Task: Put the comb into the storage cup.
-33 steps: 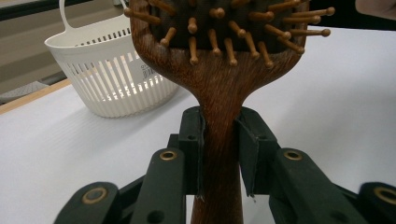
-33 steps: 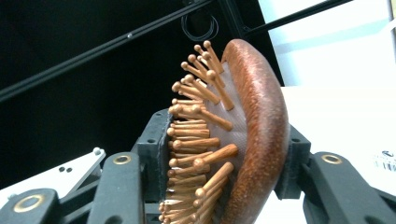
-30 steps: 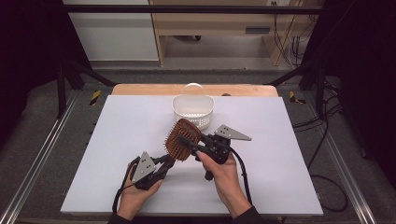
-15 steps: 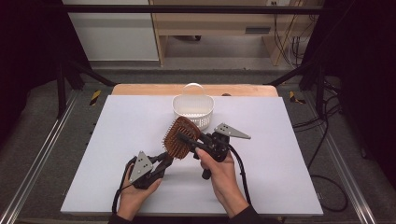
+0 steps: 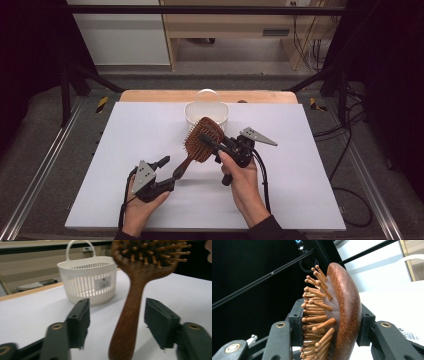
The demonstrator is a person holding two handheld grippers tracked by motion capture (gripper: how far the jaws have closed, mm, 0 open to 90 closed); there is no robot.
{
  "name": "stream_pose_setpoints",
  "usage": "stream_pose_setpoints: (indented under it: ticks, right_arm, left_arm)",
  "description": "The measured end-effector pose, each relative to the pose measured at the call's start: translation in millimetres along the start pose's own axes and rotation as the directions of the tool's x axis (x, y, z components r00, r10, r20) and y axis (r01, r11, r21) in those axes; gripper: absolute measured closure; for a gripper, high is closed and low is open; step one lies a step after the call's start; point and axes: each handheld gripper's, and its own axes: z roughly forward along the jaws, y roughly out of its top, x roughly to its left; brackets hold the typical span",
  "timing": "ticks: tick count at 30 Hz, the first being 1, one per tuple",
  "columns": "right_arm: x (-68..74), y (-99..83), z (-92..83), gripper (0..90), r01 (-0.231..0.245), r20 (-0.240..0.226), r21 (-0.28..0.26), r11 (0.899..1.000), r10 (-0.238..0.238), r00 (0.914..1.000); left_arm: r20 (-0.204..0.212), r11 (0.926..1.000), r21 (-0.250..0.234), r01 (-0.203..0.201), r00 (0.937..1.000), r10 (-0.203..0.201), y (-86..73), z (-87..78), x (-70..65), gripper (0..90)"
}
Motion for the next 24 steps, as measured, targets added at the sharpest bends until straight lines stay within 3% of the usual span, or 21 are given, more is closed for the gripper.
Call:
stream_pose_setpoints:
  ticks: [5,7,13,24]
  right_arm:
    - [-4.8,2.7,-1.5,52.2,-0.013,0.016,-0.015,1.000,0.013,0.9998]
    - [-6.8,3.8,-2.7,52.1,-0.018,0.024,-0.021,1.000,0.019,0.9996]
    - [-8.6,5.3,-5.6,52.0,-0.024,0.026,-0.026,0.999,0.025,0.9993]
    - [-18.6,11.1,-9.9,51.9,-0.047,0.044,-0.040,0.998,0.049,0.9978]
  left_arm:
    - [-0.044,0.9994,0.004,0.033,0.9985,-0.033,-2.3,-3.9,8.8,27.9]
    - [-0.062,0.9989,0.008,0.047,0.9970,-0.046,-3.6,-4.9,11.9,19.9]
    - [-0.107,0.9966,0.020,0.081,0.9912,-0.078,-4.7,-7.5,20.3,9.9]
    - [-0.167,0.9958,0.023,0.089,0.9824,-0.084,-13.3,-25.2,35.5,6.4]
